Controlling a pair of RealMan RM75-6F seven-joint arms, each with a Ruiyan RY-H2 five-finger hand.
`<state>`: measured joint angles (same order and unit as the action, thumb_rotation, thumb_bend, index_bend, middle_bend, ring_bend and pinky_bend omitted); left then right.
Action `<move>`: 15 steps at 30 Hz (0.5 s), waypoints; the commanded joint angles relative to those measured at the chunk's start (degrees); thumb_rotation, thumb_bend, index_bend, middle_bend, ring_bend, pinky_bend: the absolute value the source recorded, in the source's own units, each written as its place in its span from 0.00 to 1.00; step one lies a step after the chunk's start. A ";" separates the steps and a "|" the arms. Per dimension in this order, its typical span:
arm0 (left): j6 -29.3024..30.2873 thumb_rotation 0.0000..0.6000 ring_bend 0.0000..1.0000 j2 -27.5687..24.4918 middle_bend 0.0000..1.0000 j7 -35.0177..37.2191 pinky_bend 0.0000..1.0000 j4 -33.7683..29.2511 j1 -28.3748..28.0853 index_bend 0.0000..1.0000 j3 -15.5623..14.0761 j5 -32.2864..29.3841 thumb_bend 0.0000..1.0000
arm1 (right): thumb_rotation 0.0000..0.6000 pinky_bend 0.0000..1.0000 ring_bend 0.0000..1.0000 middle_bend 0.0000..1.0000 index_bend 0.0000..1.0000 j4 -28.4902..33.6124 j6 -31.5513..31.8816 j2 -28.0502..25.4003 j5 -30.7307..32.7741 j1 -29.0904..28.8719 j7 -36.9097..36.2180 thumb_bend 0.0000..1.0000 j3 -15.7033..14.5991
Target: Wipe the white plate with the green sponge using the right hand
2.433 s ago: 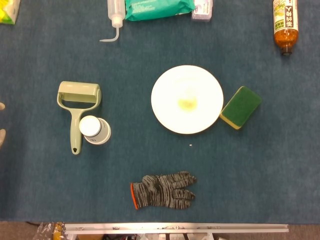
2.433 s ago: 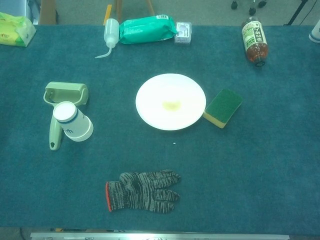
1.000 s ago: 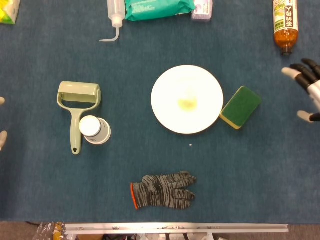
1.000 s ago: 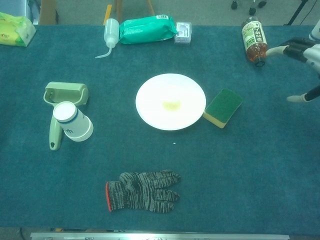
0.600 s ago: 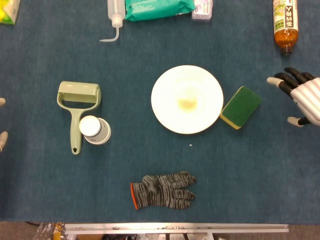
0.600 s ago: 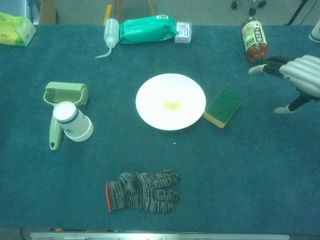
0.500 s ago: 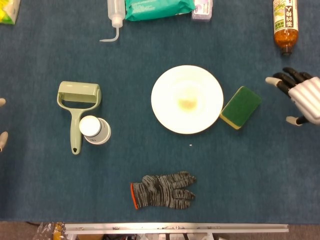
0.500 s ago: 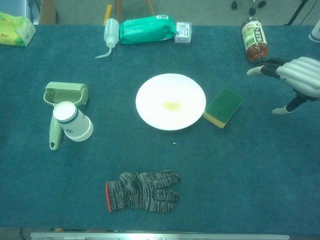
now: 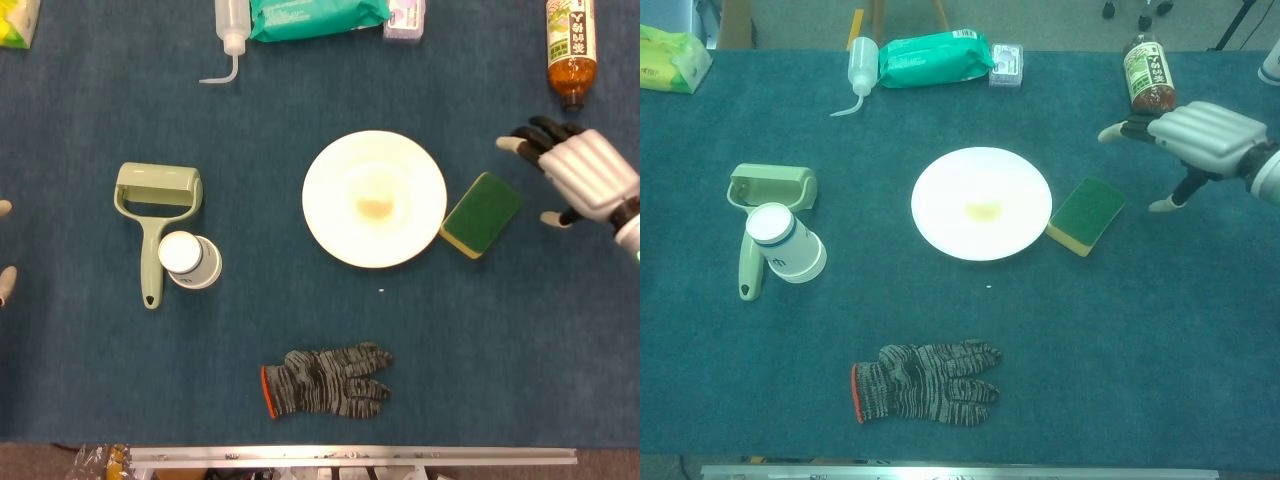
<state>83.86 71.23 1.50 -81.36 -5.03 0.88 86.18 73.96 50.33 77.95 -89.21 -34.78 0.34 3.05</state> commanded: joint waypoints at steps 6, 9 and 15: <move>0.38 1.00 0.18 0.46 0.19 1.66 0.34 1.35 0.23 0.23 -0.12 0.29 0.27 | 1.00 0.28 0.10 0.18 0.17 0.77 -2.42 0.79 -0.57 -2.83 1.28 0.00 -0.73; 0.30 1.00 0.18 0.64 0.19 2.07 0.34 1.75 0.25 0.23 -0.12 0.22 0.27 | 1.00 0.28 0.10 0.18 0.17 1.58 -3.00 0.52 -0.66 -3.31 2.57 0.00 -1.33; -0.07 1.00 0.18 1.14 0.19 2.62 0.34 2.42 0.18 0.23 -0.11 0.05 0.27 | 1.00 0.28 0.10 0.18 0.17 2.90 -3.62 0.13 0.39 -3.46 4.61 0.00 -2.11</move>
<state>83.86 72.26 4.08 -79.05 -4.82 0.77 86.26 76.75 46.85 78.09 -89.02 -38.21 4.75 1.08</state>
